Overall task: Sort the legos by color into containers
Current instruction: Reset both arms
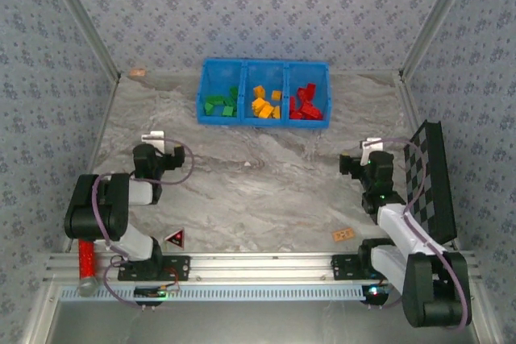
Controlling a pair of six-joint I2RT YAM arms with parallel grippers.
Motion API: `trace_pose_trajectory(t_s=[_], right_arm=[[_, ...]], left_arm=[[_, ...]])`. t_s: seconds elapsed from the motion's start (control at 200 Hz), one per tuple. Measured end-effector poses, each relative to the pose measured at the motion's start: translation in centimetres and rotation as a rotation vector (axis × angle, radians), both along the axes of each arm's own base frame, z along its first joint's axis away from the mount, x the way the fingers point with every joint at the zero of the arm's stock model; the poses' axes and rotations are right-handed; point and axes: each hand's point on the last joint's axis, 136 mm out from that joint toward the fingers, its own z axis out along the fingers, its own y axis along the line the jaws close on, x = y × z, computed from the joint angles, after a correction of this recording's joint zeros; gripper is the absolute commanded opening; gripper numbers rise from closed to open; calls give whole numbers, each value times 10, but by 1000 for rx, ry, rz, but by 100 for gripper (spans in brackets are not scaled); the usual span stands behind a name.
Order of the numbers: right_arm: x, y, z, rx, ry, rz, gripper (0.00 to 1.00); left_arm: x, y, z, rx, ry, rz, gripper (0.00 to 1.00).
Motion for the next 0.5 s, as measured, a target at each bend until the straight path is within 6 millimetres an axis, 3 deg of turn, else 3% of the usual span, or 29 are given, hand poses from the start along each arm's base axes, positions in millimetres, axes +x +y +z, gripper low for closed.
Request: trace_pose_trajectory(t_s=[0.195,0.35,0.5], right_arm=[[20,-9,-7,13,-35,-20,100],[34,-2,-33,35,19,21,100],[53,7,-34,46,3,72,100]], left_arm=[[10,6,12,-16,-29,24,100],[9,6,10,-22,-19,26,100],[9,6,9,-20,-18,30,100]])
